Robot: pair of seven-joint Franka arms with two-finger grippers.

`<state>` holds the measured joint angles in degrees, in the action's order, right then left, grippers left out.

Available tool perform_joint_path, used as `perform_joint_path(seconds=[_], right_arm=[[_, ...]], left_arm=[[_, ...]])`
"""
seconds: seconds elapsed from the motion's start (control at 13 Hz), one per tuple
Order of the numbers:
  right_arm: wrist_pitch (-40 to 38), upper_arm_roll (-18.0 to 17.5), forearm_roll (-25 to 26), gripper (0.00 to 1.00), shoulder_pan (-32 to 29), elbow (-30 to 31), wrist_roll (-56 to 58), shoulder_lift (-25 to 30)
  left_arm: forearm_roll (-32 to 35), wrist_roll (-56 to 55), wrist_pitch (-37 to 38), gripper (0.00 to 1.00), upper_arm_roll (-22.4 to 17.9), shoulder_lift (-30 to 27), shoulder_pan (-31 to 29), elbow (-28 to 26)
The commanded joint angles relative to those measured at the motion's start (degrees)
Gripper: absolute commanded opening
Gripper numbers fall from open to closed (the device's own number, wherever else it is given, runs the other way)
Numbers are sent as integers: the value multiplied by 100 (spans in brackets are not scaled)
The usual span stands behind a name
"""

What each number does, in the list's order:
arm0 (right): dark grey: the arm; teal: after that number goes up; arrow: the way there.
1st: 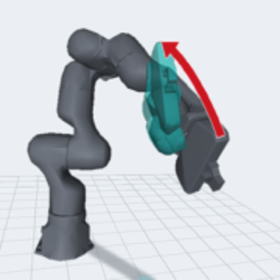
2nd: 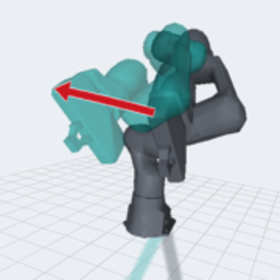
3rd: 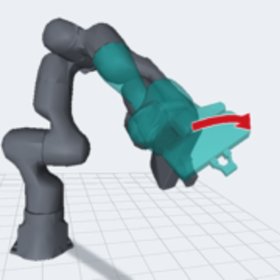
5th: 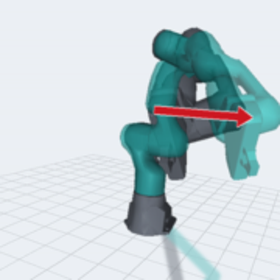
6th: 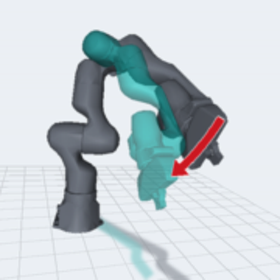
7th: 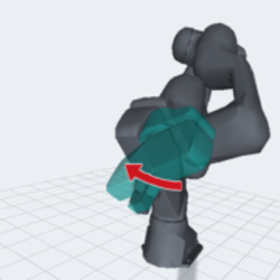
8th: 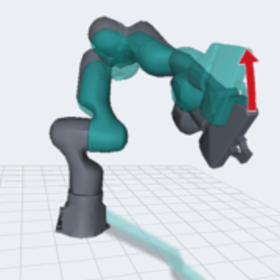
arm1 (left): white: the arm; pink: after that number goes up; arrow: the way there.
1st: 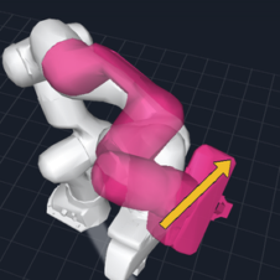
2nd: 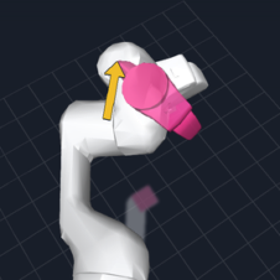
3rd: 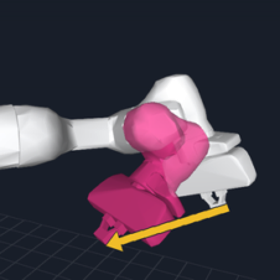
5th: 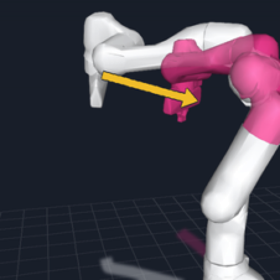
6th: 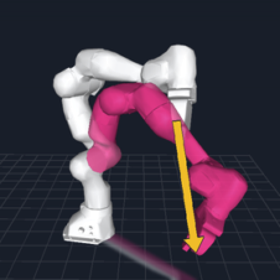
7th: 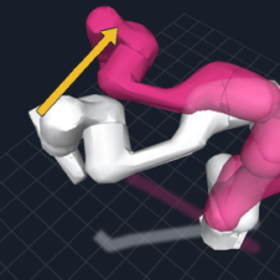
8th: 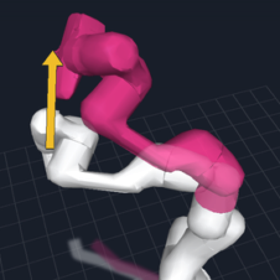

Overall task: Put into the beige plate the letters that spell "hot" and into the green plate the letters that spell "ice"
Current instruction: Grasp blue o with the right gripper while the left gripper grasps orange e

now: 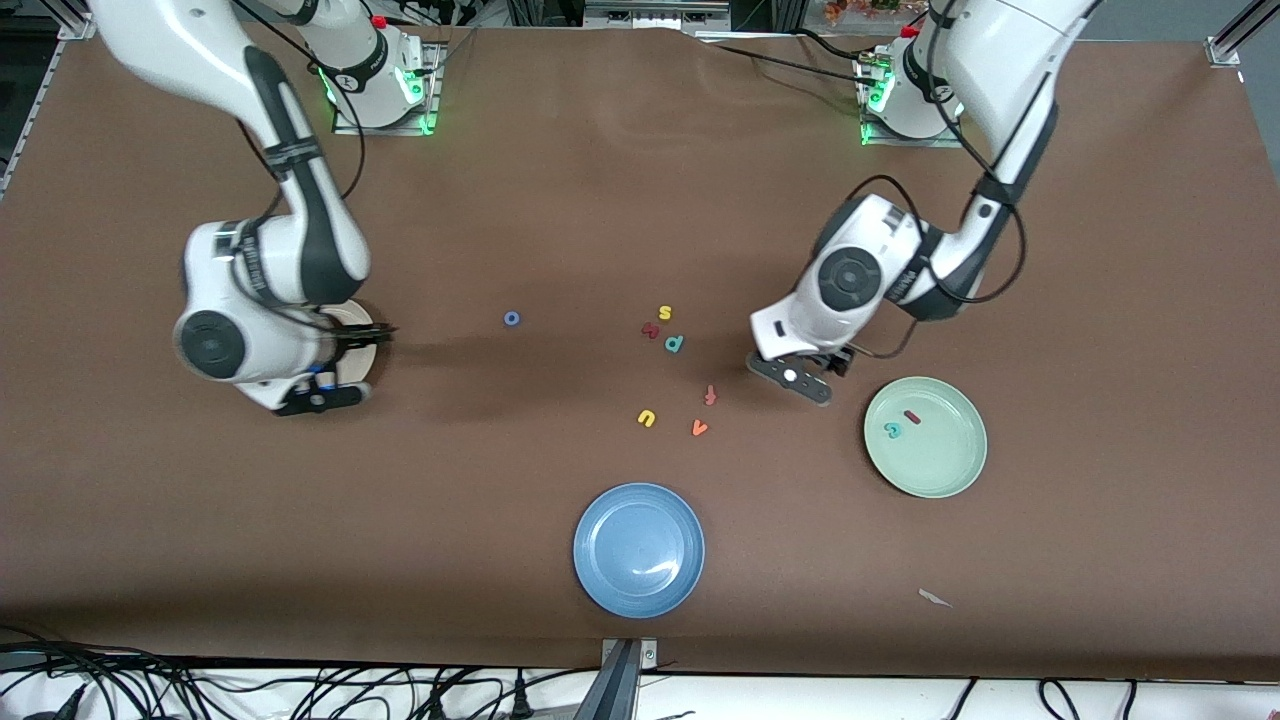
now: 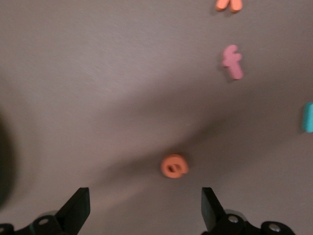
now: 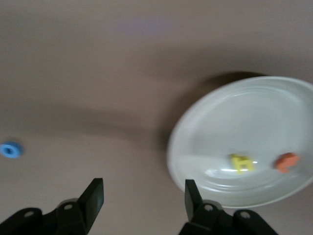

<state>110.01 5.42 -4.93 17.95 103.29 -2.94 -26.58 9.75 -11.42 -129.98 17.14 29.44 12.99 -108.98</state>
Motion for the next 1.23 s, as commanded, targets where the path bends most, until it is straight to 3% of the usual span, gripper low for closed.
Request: perform_joint_path(seconds=[0.0, 0.08, 0.23, 0.38, 0.46, 0.77, 1.15], right_arm=[[448, -601, -79, 81, 33, 33, -1274, -75], [634, -707, -79, 83, 138, 42, -1706, -189], [1003, -761, -79, 99, 515, 182, -2140, -348], [1232, -761, -70, 99, 753, 279, -2115, -427], [1259, -761, -61, 99, 780, 332, -2053, -436], [2101, -779, -26, 99, 956, 849, -2027, -462], [2226, -849, -26, 99, 974, 1026, -1903, -454]], left_arm=[[-166, -736, -332, 100, 97, -26, 63, -359], [-166, -756, -622, 100, 97, 0, 63, -500], [-166, -782, -835, 94, 88, 105, 28, -510], [-166, -774, -1011, 73, 80, 150, 10, -501], [-140, -774, -1020, 70, 79, 159, 10, -484], [-78, -756, -1029, 68, 36, 211, 19, -475], [291, -756, -1203, 62, -61, 282, 19, -466]])
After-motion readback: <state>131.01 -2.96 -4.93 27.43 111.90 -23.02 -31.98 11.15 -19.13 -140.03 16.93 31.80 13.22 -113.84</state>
